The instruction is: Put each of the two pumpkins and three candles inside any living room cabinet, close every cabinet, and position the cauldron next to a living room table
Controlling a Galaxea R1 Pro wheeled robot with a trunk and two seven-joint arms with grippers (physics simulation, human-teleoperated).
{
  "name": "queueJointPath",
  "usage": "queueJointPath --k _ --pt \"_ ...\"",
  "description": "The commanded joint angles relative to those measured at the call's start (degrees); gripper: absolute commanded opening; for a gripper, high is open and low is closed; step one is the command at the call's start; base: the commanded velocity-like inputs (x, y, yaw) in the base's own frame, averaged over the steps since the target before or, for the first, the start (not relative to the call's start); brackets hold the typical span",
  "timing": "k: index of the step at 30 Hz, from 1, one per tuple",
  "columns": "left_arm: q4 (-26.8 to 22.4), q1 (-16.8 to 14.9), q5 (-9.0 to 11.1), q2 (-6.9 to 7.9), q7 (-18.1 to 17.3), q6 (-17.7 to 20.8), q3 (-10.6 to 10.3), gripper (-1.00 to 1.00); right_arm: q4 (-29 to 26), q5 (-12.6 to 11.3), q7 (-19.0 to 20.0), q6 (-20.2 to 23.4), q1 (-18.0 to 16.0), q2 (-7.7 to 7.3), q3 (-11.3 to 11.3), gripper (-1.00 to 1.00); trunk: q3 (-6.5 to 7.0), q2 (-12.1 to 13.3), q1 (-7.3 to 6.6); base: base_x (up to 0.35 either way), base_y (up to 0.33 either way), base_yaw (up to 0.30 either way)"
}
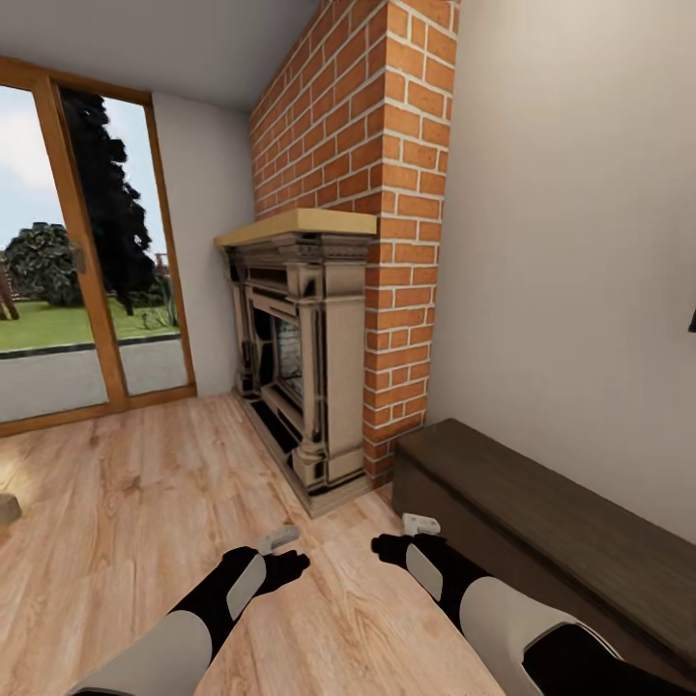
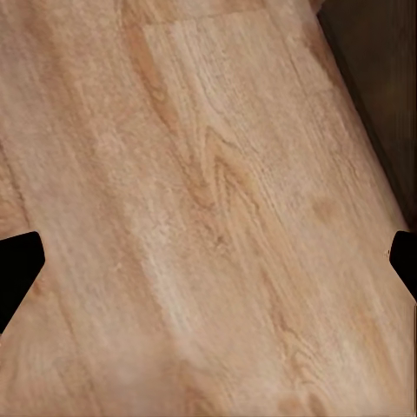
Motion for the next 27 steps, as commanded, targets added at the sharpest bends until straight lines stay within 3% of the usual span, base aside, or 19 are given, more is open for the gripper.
queueJointPath --k 1,12,17,27 --pt "-0.2 0.0 0.6 0.05 0.5 0.2 -0.4 1.0 -0.1 -0.5 -0.4 0.3 0.0 -0.01 0.5 1.0 -0.04 0.0 -0.01 0.0 0.035 -0.161" --pt "-0.2 0.0 0.7 0.05 0.5 0.2 -0.4 1.0 -0.5 -2.0 -0.4 0.4 0.0 -0.07 0.4 1.0 -0.36 0.0 -0.01 0.0 0.152 -0.064" --pt "-0.2 0.0 0.8 0.05 0.5 0.2 -0.5 1.0 -0.4 -2.3 0.0 0.4 0.0 -0.1 0.5 1.0 -0.61 0.0 -0.01 0.0 0.21 -0.217" --pt "-0.2 0.0 0.6 0.05 0.5 0.2 -0.5 1.0 -0.2 -2.4 0.2 0.4 0.0 -0.11 0.5 1.0 -0.66 0.0 -0.01 0.0 0.018 -0.241"
